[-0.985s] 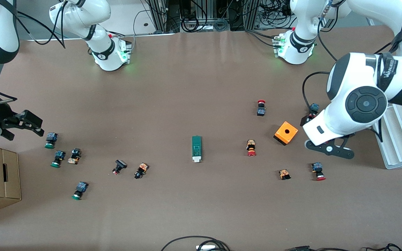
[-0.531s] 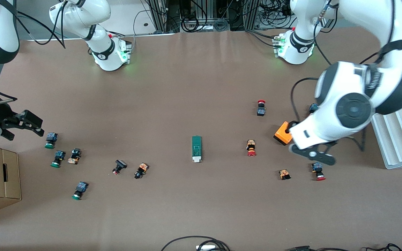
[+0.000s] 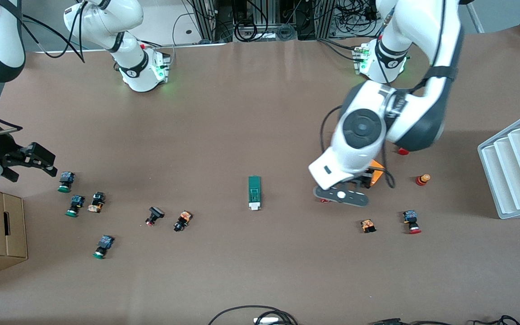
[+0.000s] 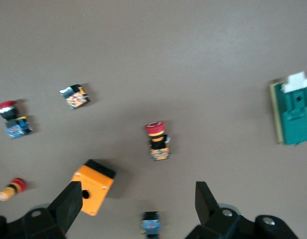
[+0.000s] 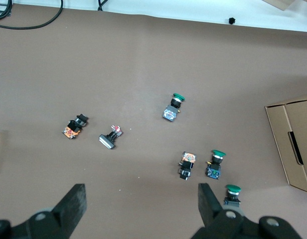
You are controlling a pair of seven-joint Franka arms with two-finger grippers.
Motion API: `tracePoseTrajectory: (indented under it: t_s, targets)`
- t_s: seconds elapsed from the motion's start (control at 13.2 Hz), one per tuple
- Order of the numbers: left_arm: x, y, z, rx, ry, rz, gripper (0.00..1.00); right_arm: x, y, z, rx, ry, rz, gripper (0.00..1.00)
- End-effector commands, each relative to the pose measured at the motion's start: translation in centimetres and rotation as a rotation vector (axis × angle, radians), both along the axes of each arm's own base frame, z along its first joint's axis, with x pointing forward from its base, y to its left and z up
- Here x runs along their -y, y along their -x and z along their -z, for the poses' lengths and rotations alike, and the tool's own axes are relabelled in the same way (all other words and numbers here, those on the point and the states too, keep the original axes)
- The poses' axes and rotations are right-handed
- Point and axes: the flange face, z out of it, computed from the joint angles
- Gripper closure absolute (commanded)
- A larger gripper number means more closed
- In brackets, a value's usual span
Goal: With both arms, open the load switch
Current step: 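Move the left gripper over the green load switch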
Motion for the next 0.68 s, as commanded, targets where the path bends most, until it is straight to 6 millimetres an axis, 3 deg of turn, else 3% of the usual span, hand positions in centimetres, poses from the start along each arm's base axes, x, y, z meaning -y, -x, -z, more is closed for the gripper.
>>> tracePoseTrajectory:
  t_s: [0.0,0.3,0.45,0.61]
  targets:
    - [2.7,1.2,-0.6,0.056,0.018,-0.081,0.00,-0.1,-0.1,-0.2,0.012,0.025,-0.004,0.00]
    - [8.5,4.5,0.1,0.112,0.016,-0.196,0.00,-0.1,-0.1,-0.2,0.012,0.025,-0.004,0.00]
    - [9.7,5.0,-0.1,0.179,0.009,-0.228,0.00,-0.1,-0.1,-0.2,0.012,0.025,-0.004,0.00]
    - [12.7,7.0,0.2,0.209,0.032,-0.240,0.00,-0.1,-0.1,-0.2,0.012,0.025,-0.004,0.00]
